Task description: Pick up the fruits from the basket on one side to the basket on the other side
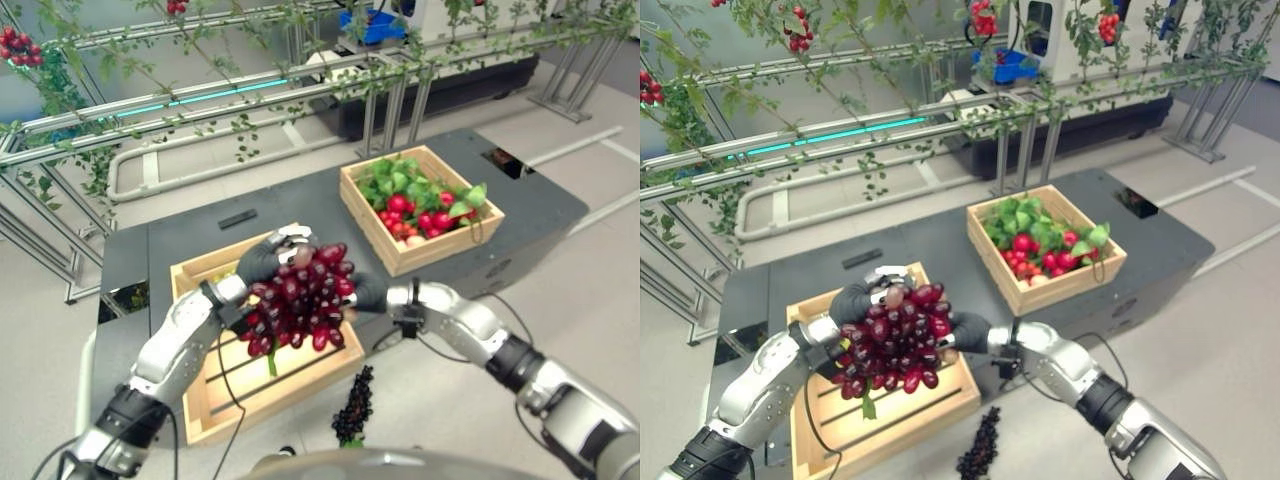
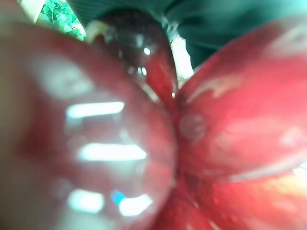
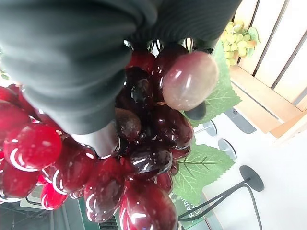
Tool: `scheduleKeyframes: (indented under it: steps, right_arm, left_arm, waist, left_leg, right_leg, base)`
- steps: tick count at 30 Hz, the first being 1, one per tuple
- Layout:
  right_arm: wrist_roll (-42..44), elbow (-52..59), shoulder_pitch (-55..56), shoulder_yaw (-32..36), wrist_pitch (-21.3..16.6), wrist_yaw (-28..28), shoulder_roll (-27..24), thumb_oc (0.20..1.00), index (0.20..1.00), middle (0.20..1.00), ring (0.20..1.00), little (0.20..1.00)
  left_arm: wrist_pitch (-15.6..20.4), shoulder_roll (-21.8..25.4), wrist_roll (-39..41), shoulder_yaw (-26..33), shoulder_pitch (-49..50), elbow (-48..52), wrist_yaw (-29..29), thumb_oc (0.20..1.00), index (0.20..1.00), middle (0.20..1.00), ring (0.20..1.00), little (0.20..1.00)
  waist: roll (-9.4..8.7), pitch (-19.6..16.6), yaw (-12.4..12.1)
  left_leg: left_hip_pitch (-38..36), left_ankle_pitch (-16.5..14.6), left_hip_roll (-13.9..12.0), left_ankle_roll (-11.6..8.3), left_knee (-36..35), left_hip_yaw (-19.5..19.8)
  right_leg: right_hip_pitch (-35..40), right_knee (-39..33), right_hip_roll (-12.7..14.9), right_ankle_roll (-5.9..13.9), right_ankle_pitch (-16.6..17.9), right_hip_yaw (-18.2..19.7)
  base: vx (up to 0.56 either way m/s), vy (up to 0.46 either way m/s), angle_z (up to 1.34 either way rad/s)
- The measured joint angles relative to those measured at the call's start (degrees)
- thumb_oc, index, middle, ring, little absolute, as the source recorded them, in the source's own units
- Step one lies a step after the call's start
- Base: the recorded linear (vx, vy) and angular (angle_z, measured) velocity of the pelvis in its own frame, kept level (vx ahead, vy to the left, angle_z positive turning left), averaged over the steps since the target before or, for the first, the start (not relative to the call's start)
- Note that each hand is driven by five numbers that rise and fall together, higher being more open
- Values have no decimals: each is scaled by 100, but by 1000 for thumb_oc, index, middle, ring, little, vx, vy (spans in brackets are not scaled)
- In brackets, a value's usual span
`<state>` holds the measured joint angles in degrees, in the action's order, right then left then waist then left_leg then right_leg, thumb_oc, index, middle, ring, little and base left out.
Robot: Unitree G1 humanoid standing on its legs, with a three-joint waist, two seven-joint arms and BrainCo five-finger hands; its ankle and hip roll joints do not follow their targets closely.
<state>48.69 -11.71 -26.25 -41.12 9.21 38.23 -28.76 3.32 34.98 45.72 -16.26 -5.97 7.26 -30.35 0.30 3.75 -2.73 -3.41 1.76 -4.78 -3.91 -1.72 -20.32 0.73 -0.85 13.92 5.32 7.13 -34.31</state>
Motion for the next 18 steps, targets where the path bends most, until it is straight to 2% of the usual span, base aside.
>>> scheduleKeyframes:
  steps: [18]
  right_arm:
    - [5, 0, 53, 4, -1, 0, -2, 200, 200, 200, 200, 200]
  left_arm:
    - [0, -3, -1, -2, 37, 0, -5, 200, 200, 200, 200, 200]
  waist:
    - [-1, -1, 6]
  left_leg:
    - [-2, 0, 1, 0, 0, -1]
  right_leg:
    - [1, 0, -1, 0, 0, 1]
  base:
    - [0, 0, 0]
